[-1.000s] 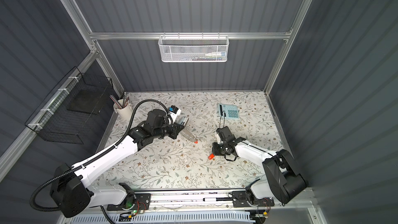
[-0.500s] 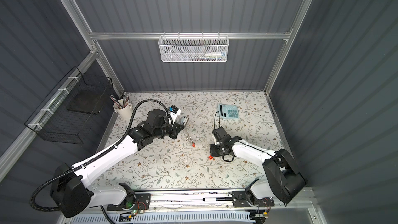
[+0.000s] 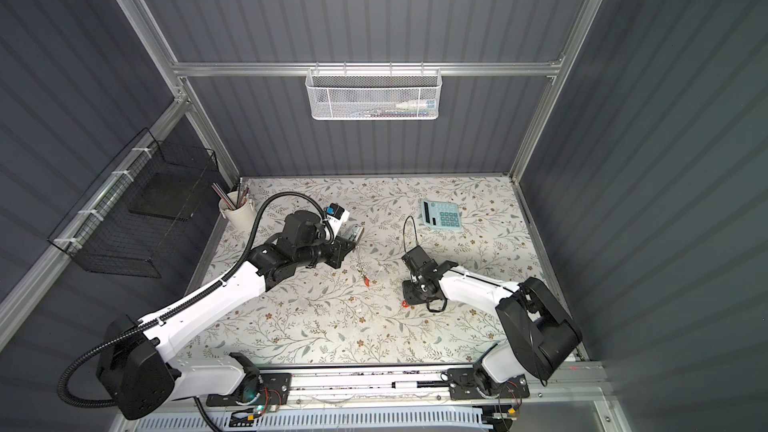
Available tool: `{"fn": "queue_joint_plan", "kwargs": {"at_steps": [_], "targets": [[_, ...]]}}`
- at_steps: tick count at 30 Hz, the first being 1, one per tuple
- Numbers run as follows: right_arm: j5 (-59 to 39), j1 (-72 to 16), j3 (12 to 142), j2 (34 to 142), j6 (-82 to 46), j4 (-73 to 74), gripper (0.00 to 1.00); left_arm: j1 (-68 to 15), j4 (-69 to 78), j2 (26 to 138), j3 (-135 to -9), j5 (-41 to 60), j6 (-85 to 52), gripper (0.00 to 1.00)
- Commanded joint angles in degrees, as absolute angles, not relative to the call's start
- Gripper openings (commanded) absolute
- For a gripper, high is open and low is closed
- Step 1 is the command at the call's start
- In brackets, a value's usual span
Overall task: Put the keys on the keyring
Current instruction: 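Lift the red fob key with the right gripper toward the held plate, then bring the red fob key up to the plate's ring beside the left gripper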
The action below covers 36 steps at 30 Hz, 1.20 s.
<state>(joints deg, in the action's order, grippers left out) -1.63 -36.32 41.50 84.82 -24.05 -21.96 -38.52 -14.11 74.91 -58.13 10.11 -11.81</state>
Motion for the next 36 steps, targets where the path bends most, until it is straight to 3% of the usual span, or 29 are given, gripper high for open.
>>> {"fn": "queue_joint_plan", "kwargs": {"at_steps": [1, 18, 25, 36], "targets": [[0.3, -36.5, 42.9, 85.4, -24.3, -24.1, 0.2, -38.2, -12.9, 74.6, -60.0, 11.2, -12.1, 0.0], [1.1, -36.5, 42.2, 84.1, -24.5, -23.6, 0.12, -38.2, -12.3, 75.5, -59.9, 11.9, -12.0, 0.0], [-0.3, -36.5, 41.9, 82.7, -23.4, -22.7, 0.0, -38.2, -13.1, 75.5, -60.2, 11.3, -10.7, 0.0], [-12.4, -36.1, 30.9, 61.1, -16.9, -2.4, 0.0, -38.1, -14.2, 70.8, -58.3, 13.4, -0.3, 0.0]]}}
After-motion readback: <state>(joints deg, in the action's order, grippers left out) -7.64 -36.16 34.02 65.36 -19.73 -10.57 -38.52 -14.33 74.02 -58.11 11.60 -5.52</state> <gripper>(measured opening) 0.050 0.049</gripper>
